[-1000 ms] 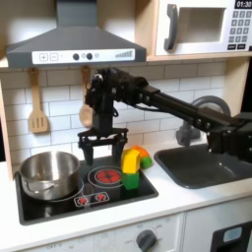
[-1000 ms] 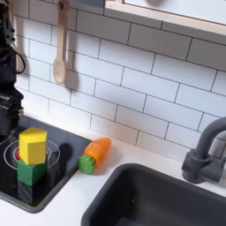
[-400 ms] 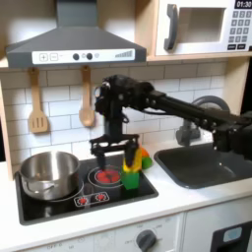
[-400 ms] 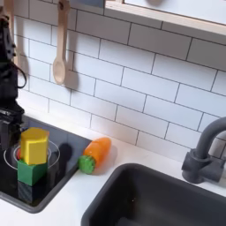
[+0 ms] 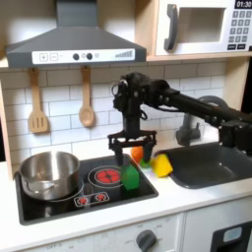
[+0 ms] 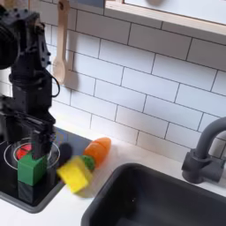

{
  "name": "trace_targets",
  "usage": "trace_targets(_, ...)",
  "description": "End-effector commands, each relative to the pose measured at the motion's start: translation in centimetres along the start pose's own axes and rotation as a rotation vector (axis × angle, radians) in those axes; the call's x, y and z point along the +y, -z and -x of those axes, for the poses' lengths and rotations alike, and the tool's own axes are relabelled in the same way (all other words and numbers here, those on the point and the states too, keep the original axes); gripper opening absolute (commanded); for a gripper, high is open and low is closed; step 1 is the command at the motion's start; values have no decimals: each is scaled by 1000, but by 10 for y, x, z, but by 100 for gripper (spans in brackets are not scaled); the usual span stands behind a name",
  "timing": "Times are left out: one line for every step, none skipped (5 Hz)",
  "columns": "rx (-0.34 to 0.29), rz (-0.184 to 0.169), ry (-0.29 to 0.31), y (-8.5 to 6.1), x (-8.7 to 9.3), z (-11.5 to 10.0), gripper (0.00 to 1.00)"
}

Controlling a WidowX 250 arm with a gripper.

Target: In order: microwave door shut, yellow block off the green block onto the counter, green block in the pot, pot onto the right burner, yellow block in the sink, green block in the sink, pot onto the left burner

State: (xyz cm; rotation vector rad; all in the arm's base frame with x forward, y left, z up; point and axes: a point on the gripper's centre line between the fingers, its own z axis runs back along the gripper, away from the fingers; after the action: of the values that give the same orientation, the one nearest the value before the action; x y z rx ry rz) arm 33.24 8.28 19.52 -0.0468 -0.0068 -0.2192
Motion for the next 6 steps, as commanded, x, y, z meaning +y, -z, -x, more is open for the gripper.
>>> trace_targets(-10, -5, -15, -6, 4, 5, 100)
trace_targets(-18, -9, -11, -9, 1, 5, 100)
trace_targets(-2, -9, -30, -3, -3, 3, 100)
trace_targets(1, -8, -42, 2, -2, 1, 100)
trace_targets(0, -27, -76, 3, 1, 1, 100)
trace_targets(13, -38, -95, 9, 4, -1, 100)
